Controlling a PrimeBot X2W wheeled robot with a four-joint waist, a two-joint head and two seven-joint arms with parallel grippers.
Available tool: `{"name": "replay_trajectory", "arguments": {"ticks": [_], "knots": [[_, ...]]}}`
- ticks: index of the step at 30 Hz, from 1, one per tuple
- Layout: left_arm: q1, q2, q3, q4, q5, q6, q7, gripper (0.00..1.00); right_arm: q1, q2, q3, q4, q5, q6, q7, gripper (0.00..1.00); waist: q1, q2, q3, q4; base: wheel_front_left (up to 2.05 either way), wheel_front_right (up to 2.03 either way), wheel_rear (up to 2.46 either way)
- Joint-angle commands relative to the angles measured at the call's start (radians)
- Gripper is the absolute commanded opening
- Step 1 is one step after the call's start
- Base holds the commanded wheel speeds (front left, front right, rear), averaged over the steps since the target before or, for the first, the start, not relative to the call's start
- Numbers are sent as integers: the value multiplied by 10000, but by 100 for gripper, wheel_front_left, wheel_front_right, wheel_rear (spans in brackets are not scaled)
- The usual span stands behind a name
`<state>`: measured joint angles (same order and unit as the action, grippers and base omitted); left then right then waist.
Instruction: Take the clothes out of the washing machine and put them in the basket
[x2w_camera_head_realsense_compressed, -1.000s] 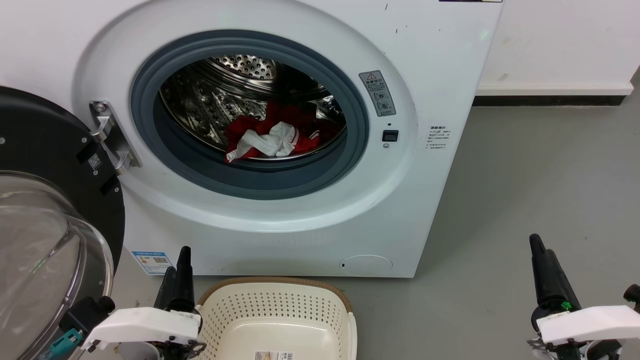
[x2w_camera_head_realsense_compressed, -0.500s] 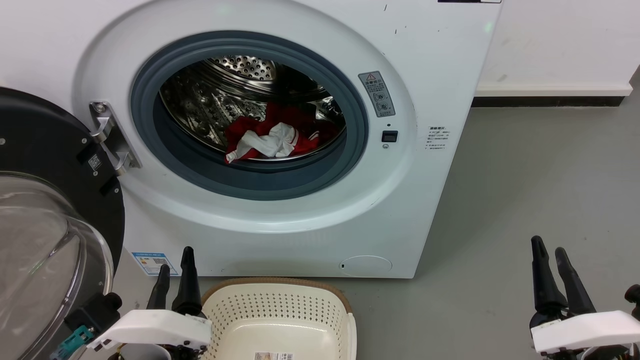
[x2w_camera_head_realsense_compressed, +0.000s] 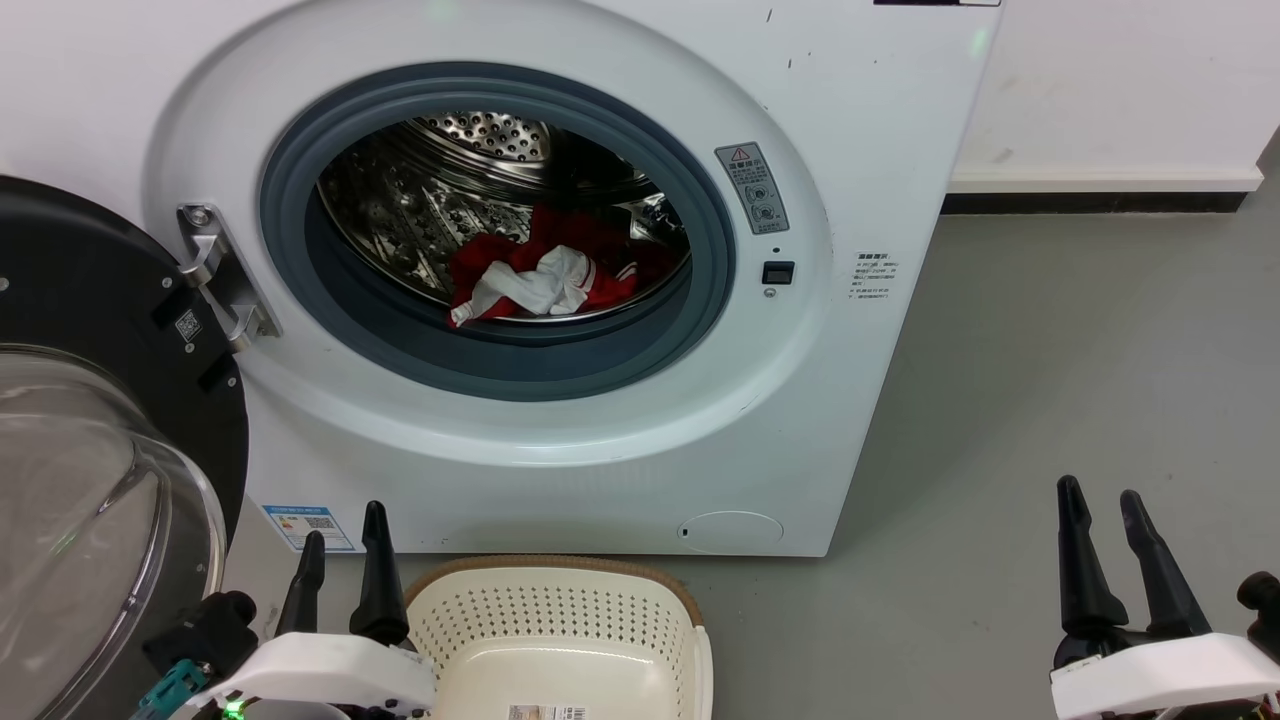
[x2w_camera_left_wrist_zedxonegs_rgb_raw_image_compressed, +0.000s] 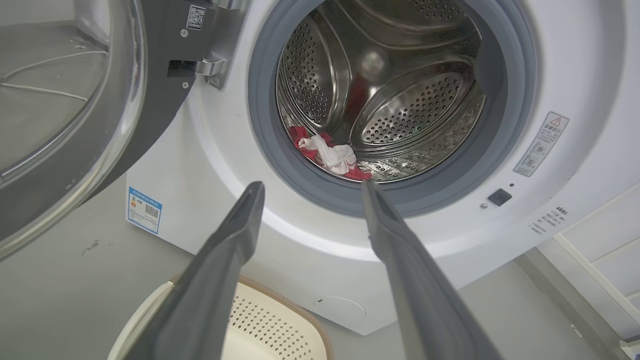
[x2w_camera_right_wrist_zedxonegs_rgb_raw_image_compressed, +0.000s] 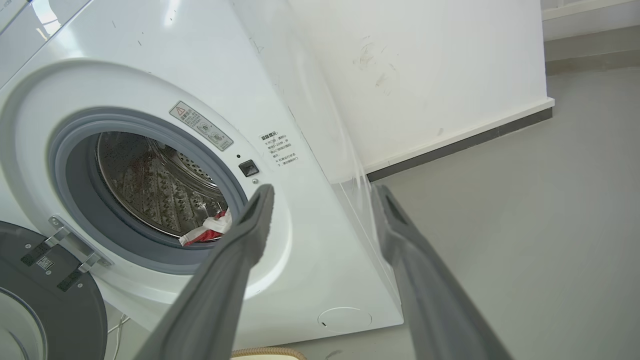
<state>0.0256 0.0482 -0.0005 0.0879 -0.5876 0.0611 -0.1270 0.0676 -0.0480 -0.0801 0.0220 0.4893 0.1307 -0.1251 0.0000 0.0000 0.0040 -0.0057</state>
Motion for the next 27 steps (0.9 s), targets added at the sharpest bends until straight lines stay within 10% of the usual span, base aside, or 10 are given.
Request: {"name": "replay_trajectory", "arguments": {"ticks": [1, 27], "knots": [[-2, 23, -22, -159, 259, 39, -90, 100, 57, -38, 7, -190, -293, 0, -105, 100, 0, 0, 1, -2, 0, 0, 0], [432, 248, -427, -267, 3135, 531, -735, 100, 588, -38, 127, -566, -3125, -1, -741, 100, 0, 0, -117, -37, 0, 0, 0]]}}
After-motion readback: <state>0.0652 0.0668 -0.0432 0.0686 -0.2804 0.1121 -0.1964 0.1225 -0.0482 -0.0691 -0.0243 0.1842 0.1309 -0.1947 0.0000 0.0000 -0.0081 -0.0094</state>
